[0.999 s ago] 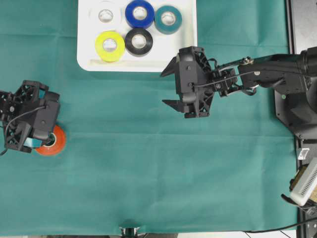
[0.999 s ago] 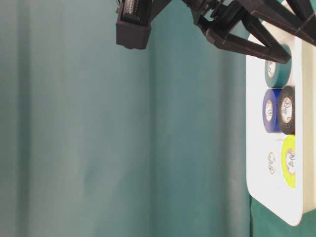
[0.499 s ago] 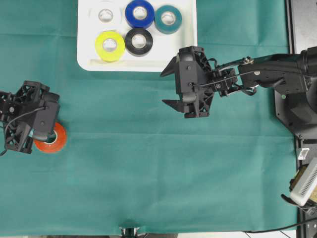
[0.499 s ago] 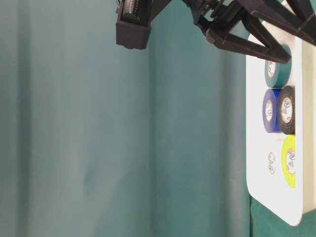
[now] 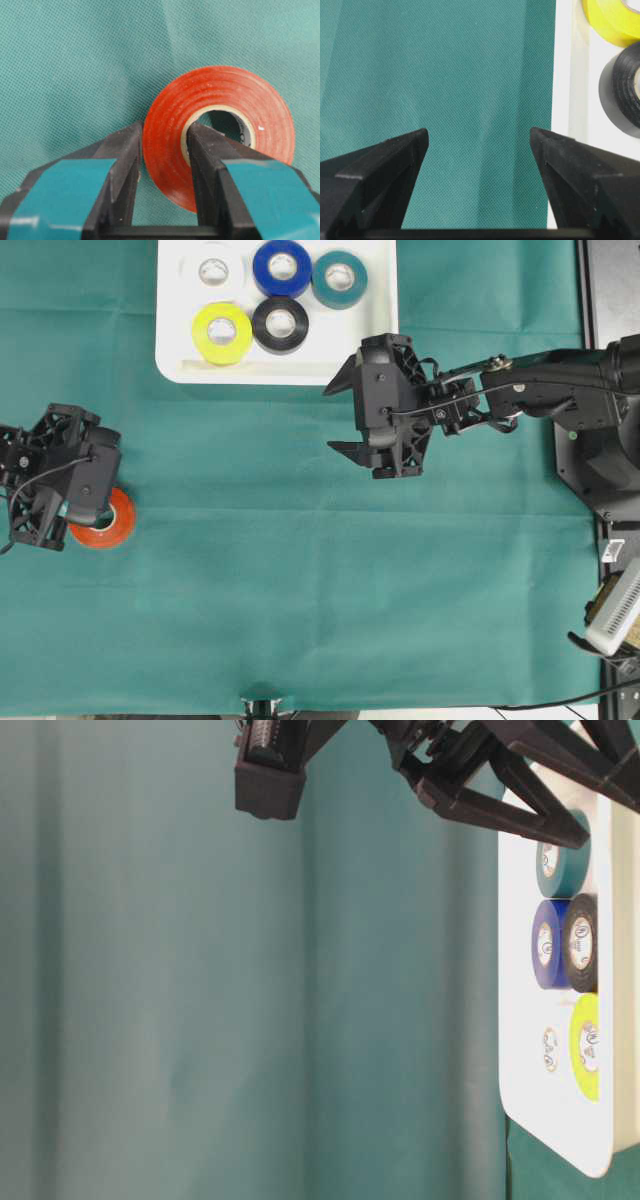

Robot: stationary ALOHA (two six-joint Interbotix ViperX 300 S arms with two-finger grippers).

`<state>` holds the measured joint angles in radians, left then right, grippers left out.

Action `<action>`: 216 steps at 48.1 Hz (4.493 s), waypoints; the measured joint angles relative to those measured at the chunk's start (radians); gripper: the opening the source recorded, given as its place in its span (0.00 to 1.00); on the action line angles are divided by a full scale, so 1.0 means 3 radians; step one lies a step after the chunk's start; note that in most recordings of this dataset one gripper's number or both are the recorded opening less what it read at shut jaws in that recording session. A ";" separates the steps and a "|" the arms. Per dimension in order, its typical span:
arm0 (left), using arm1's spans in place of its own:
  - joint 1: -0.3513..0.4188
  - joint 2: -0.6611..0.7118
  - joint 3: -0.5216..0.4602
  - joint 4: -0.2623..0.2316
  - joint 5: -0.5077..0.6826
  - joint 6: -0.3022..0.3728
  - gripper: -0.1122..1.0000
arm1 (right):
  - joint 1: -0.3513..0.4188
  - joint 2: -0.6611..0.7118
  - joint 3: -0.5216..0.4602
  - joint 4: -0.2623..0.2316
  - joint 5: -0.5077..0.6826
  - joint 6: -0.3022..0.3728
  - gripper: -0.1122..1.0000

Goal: Put the tape alternately from left to right into the white case.
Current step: 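Close the left gripper on the red roll's rim and lift, then carry the red roll into the tray's right side, then open the left gripper and release the red roll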

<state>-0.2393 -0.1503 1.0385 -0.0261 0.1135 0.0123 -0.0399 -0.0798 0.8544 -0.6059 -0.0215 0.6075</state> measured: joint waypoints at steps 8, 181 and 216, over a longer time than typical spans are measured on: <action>-0.0041 -0.0107 -0.0051 -0.0005 0.0005 0.0000 0.32 | 0.0005 0.0000 0.0000 -0.0005 -0.0005 0.0000 0.89; 0.1728 0.1498 -0.2562 0.0015 0.0102 0.0854 0.86 | 0.0143 0.0148 0.0005 0.0005 -0.0087 0.0005 0.88; 0.1713 0.1278 -0.2301 0.0015 0.0107 0.0844 0.96 | 0.0143 0.0148 0.0005 0.0010 -0.0087 0.0005 0.88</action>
<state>0.2746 0.2332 0.3482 -0.0215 0.1457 0.2654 0.0031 -0.0353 0.8560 -0.6029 -0.0476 0.6090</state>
